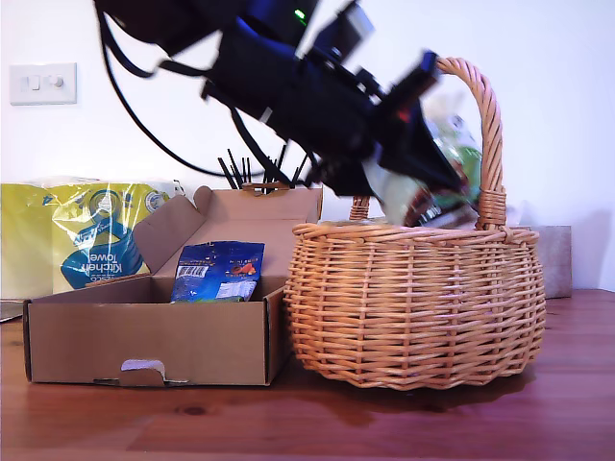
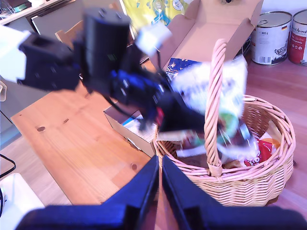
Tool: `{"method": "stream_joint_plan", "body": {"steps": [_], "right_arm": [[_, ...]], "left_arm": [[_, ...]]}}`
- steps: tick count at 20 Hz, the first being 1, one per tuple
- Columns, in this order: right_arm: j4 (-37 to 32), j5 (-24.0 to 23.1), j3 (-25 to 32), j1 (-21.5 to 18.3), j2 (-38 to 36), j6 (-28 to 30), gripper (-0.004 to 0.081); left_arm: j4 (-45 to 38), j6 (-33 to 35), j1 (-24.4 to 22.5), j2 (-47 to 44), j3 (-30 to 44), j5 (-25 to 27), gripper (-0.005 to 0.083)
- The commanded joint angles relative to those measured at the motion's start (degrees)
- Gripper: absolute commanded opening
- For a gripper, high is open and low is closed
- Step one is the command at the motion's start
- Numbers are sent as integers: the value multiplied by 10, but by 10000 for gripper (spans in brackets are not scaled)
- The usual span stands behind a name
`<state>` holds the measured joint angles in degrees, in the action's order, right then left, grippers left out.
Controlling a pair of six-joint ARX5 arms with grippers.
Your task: Move the bags of Easter eggs from the cardboard box on the left into the woven basket on the right side.
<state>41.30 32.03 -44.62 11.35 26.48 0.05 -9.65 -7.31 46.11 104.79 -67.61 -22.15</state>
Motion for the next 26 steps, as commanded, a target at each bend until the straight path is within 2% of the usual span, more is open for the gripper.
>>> {"method": "stream_joint_plan", "body": {"steps": [1,4,6,8,10,13,15,16,18,22,24,26], "right_arm": [[2,0,-1,3,-1,2,-12],[4,0,-1,3,-1,2,-12],[5,0,-1,3,-1,2,-12],[6,0,-1,3,-1,2,-12],[6,0,-1,3,-1,3,-12],[6,0,-1,3,-1,4,-12],[6,0,-1,3,-1,4,-12],[7,0,-1,3,-1,4,-12],[6,0,-1,3,-1,7,-12],[6,0,-1,3,-1,18,-12],[7,0,-1,3,-1,25,-12],[6,-1,-1,3,-1,31,-12]], "left_arm": [[-7,-3,-2,24,-10,4,144],[-5,-2,-2,40,-11,34,146],[-5,-2,-2,42,-11,78,152],[-3,-2,-2,42,-11,92,249],[-2,-2,-2,42,-11,76,364],[27,-2,-2,42,-25,6,400],[56,0,-2,42,-45,-6,557],[81,8,-3,42,-61,-5,590],[144,36,-5,41,-102,-5,589],[325,95,-5,38,-207,-5,576],[409,131,-5,38,-250,-2,499],[477,149,-6,35,-281,0,358]]}}
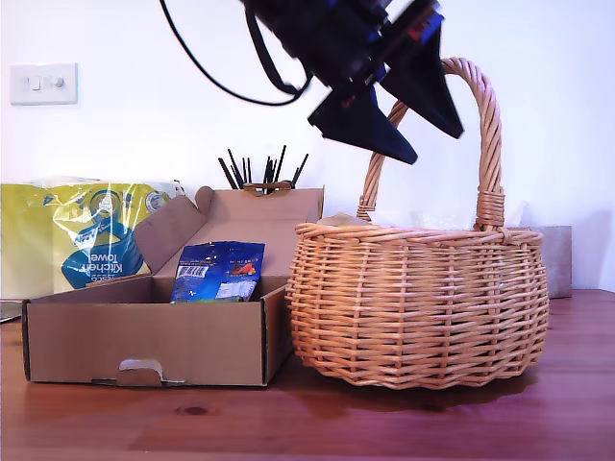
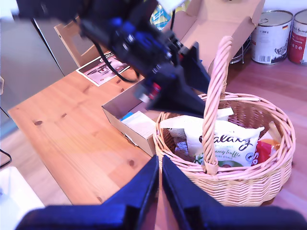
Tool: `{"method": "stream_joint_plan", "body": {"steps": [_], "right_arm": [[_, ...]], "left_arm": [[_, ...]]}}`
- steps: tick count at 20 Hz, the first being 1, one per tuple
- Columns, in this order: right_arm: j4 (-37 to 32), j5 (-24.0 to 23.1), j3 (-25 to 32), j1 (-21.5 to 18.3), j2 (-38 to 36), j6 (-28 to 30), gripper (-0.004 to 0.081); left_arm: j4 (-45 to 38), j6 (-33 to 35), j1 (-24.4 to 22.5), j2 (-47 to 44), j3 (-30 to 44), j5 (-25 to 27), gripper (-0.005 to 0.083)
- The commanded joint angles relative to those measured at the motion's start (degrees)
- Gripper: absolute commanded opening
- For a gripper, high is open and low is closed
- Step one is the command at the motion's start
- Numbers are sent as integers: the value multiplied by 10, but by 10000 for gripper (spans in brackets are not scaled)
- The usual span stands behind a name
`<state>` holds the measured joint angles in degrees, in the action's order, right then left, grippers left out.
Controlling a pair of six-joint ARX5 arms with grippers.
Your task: Move the bags of Easter eggs from the cardboard box on the left into the woven basket on the right side.
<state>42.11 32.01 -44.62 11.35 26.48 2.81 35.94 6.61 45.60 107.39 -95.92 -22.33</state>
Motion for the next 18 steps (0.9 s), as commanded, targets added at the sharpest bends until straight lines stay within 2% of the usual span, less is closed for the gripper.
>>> {"method": "stream_joint_plan", "body": {"steps": [1,3,5,8,11,14,18], "right_arm": [[-2,-2,-1,3,-1,3,-12],[-2,-5,-1,3,-1,4,-12],[-2,-7,-1,3,-1,6,-12],[-2,-7,-1,3,-1,7,-12],[-2,-7,-1,3,-1,7,-12],[-2,-7,-1,3,-1,7,-12],[-2,-7,-1,4,-1,18,-12]], "left_arm": [[47,21,-2,5,-6,4,265],[81,36,-7,-14,-7,9,98],[117,60,-14,-34,-7,25,-17],[154,68,-33,-65,-6,50,-24],[142,69,-56,-108,28,59,-24],[85,61,-83,-177,134,72,-24],[-45,45,-136,-310,312,106,-24]]}}
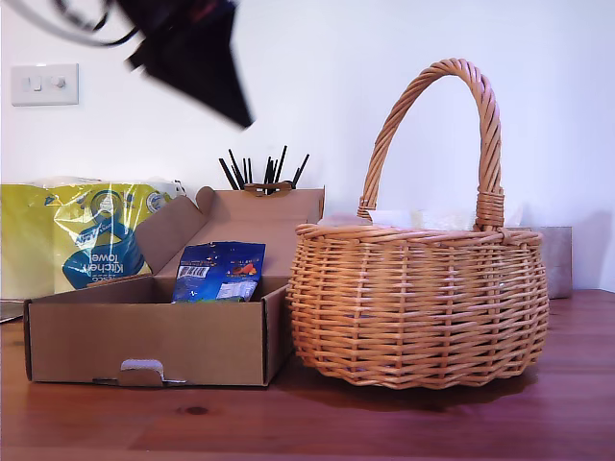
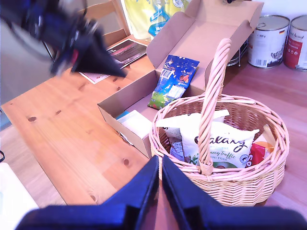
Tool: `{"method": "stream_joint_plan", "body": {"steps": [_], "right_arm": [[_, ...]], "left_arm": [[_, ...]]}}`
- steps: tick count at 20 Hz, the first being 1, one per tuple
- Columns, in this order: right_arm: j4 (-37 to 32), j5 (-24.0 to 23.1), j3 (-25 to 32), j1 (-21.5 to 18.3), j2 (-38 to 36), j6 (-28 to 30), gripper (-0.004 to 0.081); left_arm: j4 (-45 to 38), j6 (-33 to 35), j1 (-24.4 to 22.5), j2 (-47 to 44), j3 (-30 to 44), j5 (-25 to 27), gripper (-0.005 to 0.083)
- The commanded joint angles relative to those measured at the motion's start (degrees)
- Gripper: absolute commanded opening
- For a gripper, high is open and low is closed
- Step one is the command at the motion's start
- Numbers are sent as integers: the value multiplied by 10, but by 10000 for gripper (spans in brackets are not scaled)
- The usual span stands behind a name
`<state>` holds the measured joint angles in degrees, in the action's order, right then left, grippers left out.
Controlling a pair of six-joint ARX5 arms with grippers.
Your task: Move the bags of Easter eggs from the cardboard box on the left into the woven basket on the right side.
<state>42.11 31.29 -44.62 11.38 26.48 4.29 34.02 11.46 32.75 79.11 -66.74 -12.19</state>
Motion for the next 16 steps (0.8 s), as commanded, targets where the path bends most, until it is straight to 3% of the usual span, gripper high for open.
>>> {"method": "stream_joint_plan", "body": {"steps": [1,4,6,12,13,14,16], "right_arm": [[-2,0,-1,5,-1,4,-12],[-2,-2,-1,5,-1,7,-12],[-2,-2,-1,5,-1,12,-12],[-2,-3,-1,5,-1,19,-12],[-2,-3,-1,5,-1,19,-12],[-2,-3,-1,5,-1,19,-12],[-2,-3,-1,5,-1,18,-12]], "left_arm": [[-67,-1,-23,-67,64,8,-24],[-166,13,-61,-169,161,28,-24],[-170,30,-82,-196,181,26,-24],[-184,47,-110,-162,181,9,-23],[-197,51,-110,-150,181,9,14],[-213,50,-113,-138,181,8,164],[-258,50,-124,-97,181,9,692]]}}
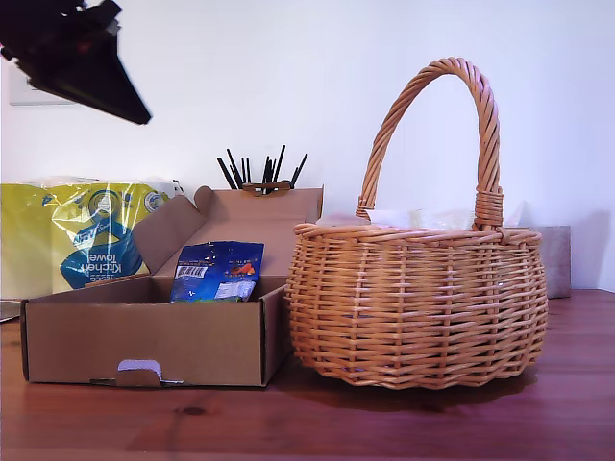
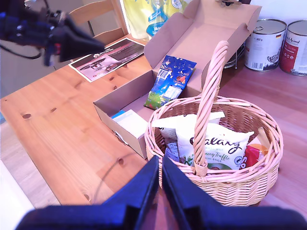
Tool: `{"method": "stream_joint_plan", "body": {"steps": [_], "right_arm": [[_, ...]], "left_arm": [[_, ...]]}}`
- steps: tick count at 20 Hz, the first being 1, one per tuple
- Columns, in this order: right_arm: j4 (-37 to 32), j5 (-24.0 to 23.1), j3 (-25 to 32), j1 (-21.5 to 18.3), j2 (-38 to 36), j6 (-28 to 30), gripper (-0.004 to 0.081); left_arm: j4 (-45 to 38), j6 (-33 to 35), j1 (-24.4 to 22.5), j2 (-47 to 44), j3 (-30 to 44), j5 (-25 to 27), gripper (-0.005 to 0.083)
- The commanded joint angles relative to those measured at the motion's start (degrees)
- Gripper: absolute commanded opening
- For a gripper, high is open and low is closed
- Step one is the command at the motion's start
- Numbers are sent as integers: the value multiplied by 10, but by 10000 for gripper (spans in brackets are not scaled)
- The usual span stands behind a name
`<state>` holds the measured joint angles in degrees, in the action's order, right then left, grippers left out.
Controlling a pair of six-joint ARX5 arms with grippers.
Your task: Move the bags of Easter eggs from the cardboard box on the left into the woven basket on the right side.
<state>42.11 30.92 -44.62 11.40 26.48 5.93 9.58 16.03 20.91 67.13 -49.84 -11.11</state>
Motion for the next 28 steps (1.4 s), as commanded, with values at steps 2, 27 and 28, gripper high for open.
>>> {"method": "stream_joint_plan", "body": {"steps": [2,27,28], "right_arm": [[-2,0,-1,5,-1,2,-12],[-3,0,-1,5,-1,2,-12],[-3,0,-1,5,-1,2,-12]], "left_arm": [[-59,7,-12,76,11,-11,768],[-222,-257,-18,425,-81,21,767],[-213,-262,-17,432,-82,20,767]]}}
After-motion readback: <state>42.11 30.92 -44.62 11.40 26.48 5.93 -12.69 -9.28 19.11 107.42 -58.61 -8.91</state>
